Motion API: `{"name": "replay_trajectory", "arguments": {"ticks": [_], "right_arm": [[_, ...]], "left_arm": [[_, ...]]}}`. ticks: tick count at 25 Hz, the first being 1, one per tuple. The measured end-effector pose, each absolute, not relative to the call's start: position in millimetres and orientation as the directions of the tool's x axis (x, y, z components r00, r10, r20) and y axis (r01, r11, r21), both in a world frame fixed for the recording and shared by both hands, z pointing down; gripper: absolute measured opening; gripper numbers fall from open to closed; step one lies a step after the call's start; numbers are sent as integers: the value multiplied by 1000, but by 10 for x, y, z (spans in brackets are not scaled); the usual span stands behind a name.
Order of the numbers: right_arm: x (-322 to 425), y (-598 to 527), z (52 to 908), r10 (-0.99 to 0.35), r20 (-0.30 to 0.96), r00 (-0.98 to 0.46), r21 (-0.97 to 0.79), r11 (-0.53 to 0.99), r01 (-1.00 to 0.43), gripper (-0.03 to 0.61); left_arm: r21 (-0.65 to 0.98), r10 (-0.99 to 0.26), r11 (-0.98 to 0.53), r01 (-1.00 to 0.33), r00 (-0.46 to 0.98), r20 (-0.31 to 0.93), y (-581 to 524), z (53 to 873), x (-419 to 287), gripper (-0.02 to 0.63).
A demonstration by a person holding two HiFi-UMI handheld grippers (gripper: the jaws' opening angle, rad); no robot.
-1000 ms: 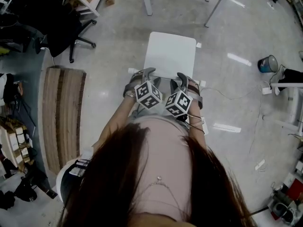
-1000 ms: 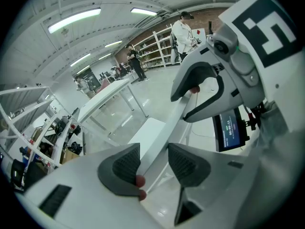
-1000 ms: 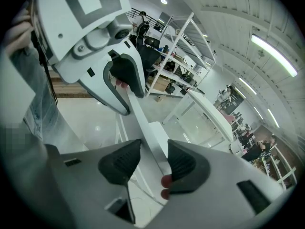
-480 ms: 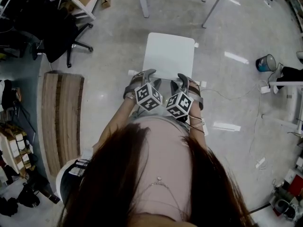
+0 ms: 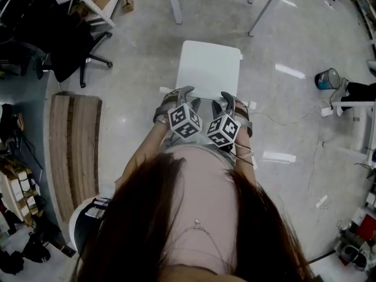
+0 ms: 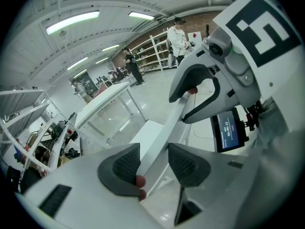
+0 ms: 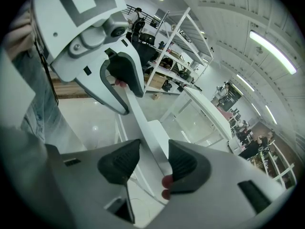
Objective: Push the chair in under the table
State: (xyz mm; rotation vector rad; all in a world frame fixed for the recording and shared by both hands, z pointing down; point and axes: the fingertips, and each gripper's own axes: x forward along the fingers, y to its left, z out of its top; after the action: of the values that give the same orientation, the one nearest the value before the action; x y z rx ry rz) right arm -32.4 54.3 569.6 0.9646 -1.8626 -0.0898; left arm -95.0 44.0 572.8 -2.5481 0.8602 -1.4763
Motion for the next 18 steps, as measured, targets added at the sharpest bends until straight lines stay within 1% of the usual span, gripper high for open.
{"name": "replay_trajectory", "arguments": {"ticks": [18], "right_arm": [[-248,127,5694,-660,729,-178,458,665,-590,193]], "left_arm": [[-336,-496,-850,-405,403,769,21,5724,-869,186]]}}
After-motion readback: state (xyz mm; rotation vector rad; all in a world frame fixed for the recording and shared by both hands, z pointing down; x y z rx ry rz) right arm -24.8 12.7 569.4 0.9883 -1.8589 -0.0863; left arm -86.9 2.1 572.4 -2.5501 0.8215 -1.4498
